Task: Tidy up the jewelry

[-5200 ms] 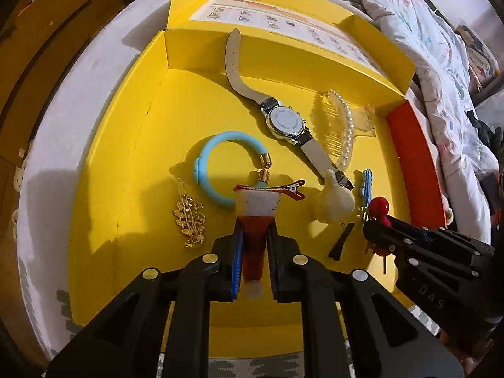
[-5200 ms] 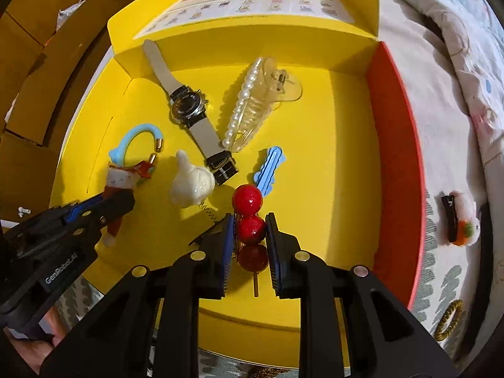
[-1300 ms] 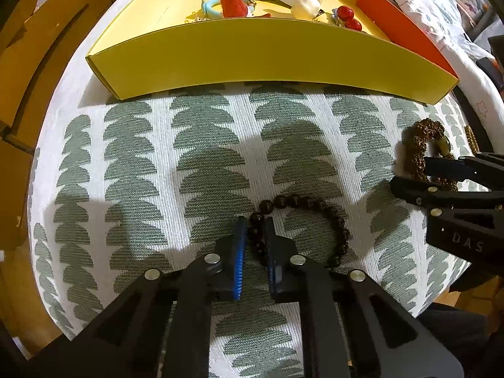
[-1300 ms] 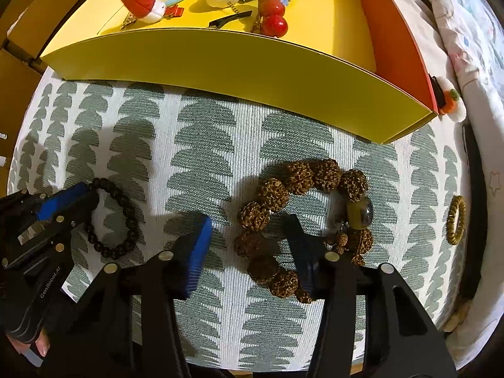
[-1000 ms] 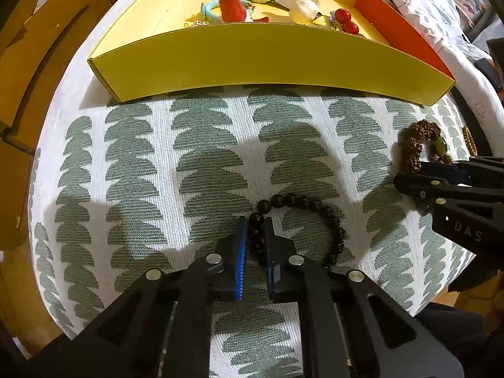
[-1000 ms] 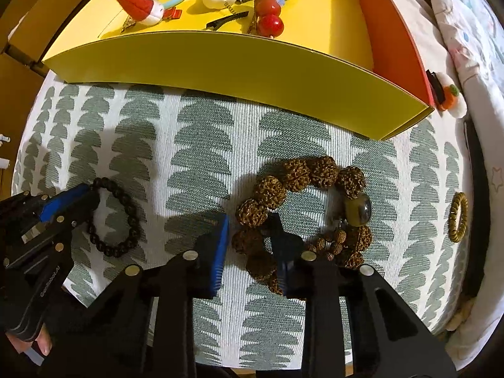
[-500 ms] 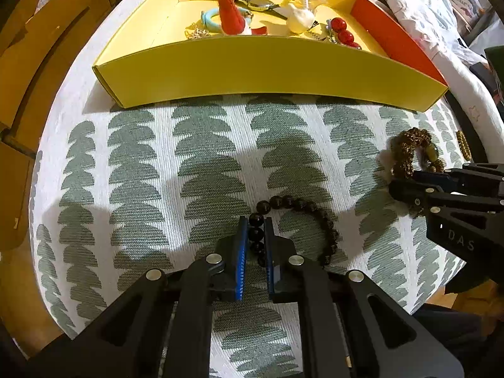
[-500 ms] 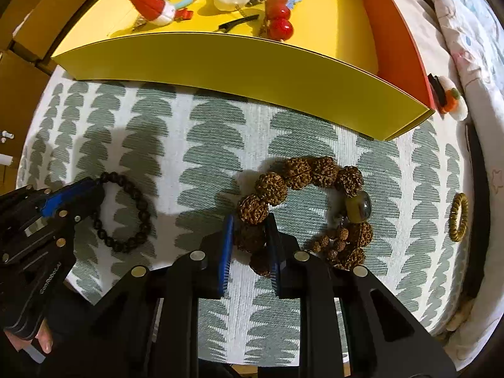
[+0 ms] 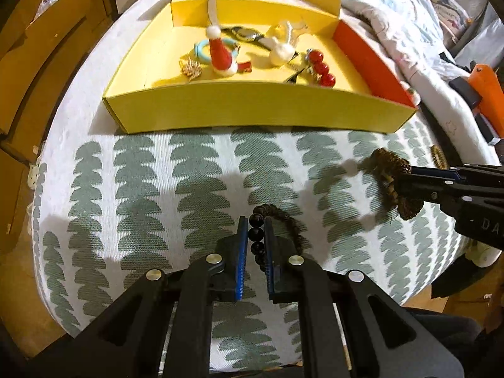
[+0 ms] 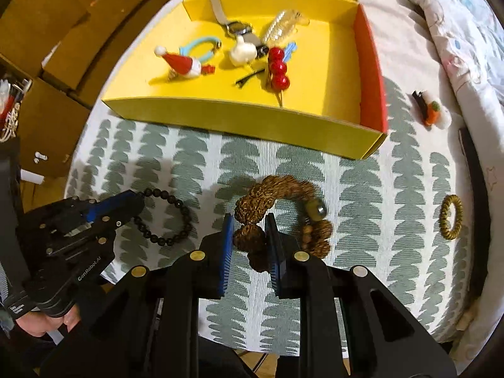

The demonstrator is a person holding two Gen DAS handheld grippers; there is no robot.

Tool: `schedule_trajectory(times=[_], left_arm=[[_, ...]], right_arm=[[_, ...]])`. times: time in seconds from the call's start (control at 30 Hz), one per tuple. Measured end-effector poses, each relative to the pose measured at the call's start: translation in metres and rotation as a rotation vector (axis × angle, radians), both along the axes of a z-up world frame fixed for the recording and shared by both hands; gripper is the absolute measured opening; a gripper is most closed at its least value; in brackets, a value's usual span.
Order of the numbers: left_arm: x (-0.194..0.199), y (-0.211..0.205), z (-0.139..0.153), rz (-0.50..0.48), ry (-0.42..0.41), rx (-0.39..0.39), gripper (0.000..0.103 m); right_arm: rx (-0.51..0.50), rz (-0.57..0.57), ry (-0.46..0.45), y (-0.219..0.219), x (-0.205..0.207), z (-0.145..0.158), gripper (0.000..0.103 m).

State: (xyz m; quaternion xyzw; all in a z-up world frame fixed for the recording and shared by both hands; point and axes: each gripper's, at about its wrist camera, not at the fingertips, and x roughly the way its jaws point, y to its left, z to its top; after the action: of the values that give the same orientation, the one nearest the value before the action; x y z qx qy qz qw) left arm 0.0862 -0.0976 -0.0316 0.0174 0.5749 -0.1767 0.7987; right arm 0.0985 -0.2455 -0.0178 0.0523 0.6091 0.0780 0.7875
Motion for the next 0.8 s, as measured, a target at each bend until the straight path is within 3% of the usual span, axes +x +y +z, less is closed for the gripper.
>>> schedule_trajectory(times=[0.6, 0.8], left_arm=[[0.006, 0.007, 0.052, 0.024, -0.082, -0.103, 0.010], [0.010, 0.008, 0.051, 0.032, -0.082, -0.099, 0.010]], right_arm=[[0.148, 0.043, -0.169, 0.002, -0.008, 0.085, 0.016], [0.051, 0.079, -0.100, 0.016, 0.001, 0.060, 0.020]])
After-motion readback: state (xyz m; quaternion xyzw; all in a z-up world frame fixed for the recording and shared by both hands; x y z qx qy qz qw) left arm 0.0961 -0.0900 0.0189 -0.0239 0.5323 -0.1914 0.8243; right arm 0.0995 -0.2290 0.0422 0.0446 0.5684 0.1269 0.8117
